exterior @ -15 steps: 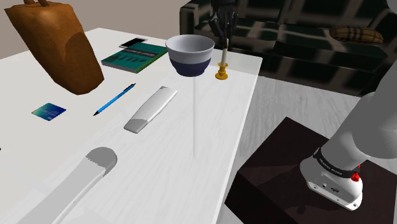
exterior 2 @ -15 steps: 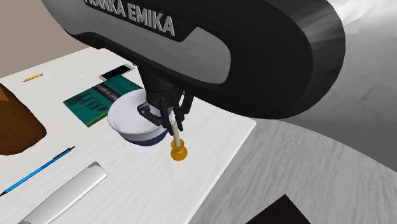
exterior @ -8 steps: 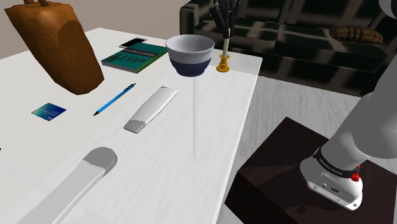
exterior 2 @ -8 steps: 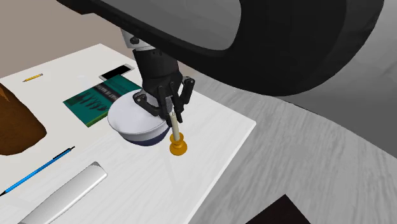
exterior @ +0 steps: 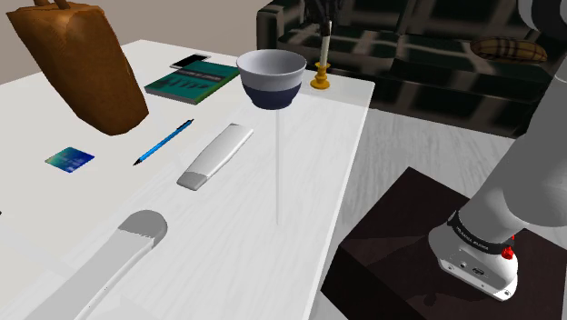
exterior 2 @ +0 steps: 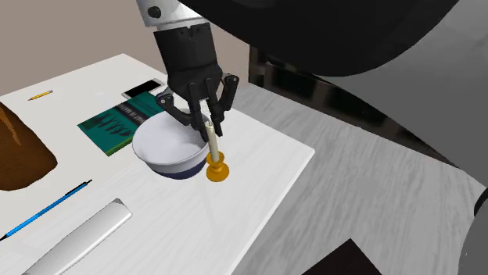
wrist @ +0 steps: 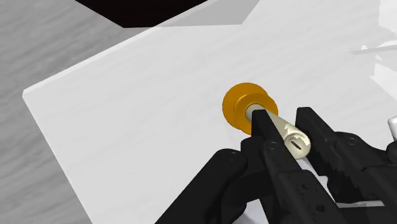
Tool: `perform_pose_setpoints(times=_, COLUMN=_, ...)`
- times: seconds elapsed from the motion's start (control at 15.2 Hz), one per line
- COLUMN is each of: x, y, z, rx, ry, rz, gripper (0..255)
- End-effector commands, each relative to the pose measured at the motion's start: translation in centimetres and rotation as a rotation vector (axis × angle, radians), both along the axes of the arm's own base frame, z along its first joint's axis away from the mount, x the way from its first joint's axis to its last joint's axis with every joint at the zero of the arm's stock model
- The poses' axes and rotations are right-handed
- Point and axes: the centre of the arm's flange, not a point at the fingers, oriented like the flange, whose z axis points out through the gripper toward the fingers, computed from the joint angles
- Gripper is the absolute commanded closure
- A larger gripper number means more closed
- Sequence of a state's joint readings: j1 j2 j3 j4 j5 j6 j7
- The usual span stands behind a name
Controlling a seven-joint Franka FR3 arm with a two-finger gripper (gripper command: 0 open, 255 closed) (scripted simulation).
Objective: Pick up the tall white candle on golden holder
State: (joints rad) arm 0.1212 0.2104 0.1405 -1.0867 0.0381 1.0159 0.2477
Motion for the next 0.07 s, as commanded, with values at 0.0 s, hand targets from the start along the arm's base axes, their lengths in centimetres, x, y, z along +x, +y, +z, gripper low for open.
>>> perform_pose_setpoints(times=0.0, x=0.01, y=0.01, z=0.31, rx=0.0, ry=0.0, rz=0.0, gripper=255)
